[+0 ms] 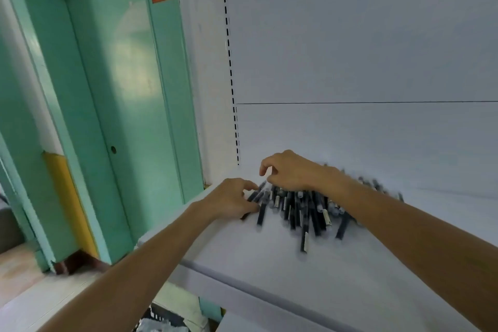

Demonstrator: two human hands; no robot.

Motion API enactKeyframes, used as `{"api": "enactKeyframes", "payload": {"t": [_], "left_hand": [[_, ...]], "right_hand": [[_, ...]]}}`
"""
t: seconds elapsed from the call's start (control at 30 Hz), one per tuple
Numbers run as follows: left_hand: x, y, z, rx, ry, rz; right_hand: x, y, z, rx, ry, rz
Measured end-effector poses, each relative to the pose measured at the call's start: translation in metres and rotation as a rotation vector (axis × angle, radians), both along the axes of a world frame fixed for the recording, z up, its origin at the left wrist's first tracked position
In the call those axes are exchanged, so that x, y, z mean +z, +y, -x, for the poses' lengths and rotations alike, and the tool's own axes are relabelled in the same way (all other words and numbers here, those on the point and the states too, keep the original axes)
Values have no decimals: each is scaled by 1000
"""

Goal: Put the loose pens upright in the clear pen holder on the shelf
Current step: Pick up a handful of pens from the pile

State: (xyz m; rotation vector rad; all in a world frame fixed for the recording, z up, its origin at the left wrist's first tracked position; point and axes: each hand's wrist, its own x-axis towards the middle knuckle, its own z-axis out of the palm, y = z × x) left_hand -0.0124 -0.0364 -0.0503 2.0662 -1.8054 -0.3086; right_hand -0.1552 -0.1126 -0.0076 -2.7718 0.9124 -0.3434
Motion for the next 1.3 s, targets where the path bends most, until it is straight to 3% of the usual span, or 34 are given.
{"api": "enactKeyframes", "payload": {"t": [0.2,0.37,0.53,0.73,0.87,0.93,1.07,1.17,1.3], "left_hand": [[2,-16,-21,-68,-67,-44],[-6,-14,-23,-61,-399,26],[-15,-3,-38,-78,-497,100],[-4,16,-57,-223,-307,-8],[9,31,-59,-209,-191,-69],[8,38,-60,-185,-93,-32],[14,49,-64,-106,182,121],[22,51,-54,-152,230,230],[29,51,-9,-351,378,241]], "right_hand": [[-6,-3,-18,-106,85,-89],[-24,0,-31,-216,180,4],[-27,12,-41,-315,213,96],[-31,28,-54,-477,321,190],[-30,35,-59,-536,314,155],[-30,34,-59,-549,187,98],[-8,40,-37,-524,-376,17],[13,54,-8,-532,-740,-111],[18,66,39,-590,-858,-44]]}}
